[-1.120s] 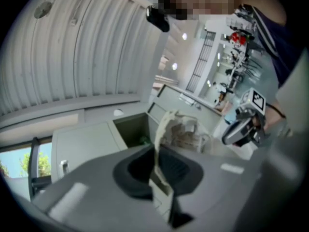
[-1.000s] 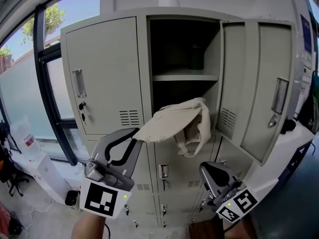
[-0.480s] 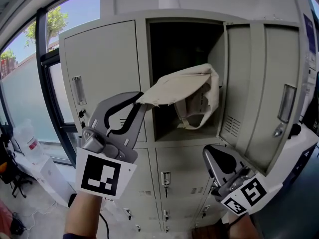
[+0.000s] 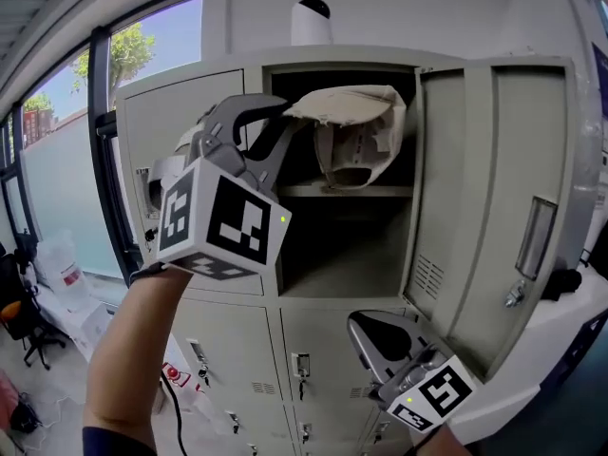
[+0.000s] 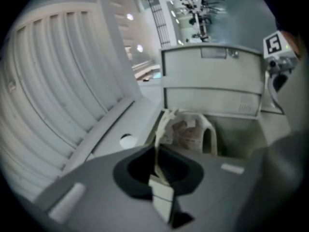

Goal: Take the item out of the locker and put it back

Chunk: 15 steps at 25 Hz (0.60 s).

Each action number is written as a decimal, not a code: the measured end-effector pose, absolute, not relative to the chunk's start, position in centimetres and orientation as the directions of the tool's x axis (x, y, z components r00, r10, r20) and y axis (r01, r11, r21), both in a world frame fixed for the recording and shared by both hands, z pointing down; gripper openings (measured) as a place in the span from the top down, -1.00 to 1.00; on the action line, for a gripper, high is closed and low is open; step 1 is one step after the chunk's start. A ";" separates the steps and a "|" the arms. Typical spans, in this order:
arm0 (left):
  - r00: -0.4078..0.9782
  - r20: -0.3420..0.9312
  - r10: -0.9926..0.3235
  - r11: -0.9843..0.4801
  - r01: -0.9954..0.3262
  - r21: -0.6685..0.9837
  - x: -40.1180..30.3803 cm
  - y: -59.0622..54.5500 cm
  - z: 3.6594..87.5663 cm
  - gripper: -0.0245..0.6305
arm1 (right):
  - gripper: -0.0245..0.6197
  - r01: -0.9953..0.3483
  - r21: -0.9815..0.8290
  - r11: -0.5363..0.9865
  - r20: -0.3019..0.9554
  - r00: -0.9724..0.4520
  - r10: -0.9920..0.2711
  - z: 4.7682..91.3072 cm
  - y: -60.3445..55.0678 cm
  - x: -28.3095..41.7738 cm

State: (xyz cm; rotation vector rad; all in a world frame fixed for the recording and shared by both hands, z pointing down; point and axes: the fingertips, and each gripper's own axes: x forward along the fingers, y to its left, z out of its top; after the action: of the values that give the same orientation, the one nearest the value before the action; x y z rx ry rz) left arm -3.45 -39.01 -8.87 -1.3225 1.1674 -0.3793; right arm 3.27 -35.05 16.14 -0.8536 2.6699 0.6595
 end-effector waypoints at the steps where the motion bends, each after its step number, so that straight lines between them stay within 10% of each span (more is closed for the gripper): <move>1: 0.407 -0.430 -0.806 0.305 -0.337 -0.891 -2.9 -40.0 -9.3 0.86 | 0.91 -0.590 0.339 0.733 -0.375 -0.799 -0.470 16.2 -35.2 3.3; 15: 0.078 -0.235 -0.969 0.242 0.097 -0.965 1.5 -54.9 -8.6 0.86 | 0.91 -0.490 0.275 0.827 -0.363 -0.850 -0.383 19.6 -37.3 3.5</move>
State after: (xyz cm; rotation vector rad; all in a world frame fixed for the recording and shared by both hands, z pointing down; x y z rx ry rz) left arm 1.50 -54.87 -8.56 -0.9861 1.1892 -1.0325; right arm 3.45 -37.32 19.55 -0.6654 2.7168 0.5234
